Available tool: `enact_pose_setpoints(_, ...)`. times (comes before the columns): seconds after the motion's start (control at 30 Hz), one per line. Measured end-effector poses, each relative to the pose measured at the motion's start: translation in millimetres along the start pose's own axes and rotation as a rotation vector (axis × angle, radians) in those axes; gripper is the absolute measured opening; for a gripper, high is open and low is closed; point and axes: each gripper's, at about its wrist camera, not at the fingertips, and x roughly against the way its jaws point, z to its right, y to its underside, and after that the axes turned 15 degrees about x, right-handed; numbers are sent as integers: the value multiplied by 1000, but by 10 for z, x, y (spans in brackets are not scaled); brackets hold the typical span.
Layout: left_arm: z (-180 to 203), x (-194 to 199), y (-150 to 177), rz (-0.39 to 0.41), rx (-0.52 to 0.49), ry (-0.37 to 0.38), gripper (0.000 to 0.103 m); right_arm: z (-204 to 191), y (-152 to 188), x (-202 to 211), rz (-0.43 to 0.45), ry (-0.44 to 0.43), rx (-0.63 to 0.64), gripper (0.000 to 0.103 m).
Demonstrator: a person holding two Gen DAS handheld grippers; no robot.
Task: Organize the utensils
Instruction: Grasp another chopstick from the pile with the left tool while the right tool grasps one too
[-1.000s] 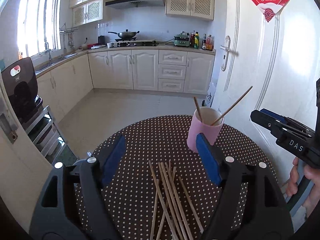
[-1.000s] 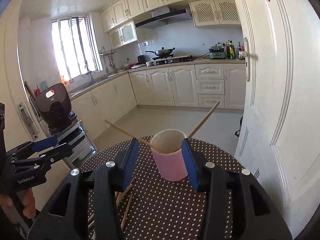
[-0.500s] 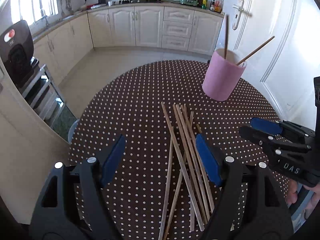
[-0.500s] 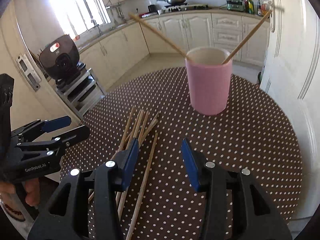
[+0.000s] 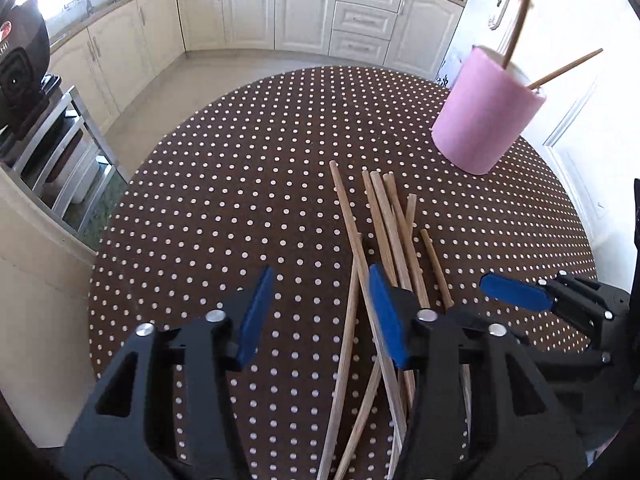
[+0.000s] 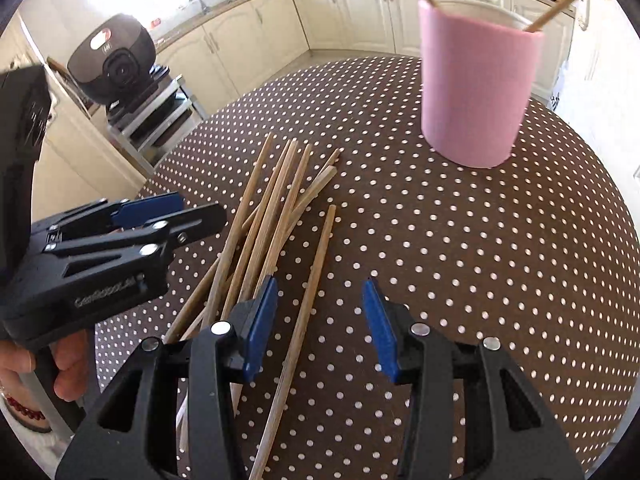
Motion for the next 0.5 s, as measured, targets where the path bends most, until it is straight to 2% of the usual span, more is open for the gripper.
enact_pose_setpoints(0.2,14,-134,-52,-18,6,-7,40,-2,-45,-87,-18,20,26,30)
enact_pose_setpoints(0.5,76,-259,-147,-49,19,27,37,14,-97,-128,-25,19,32,28)
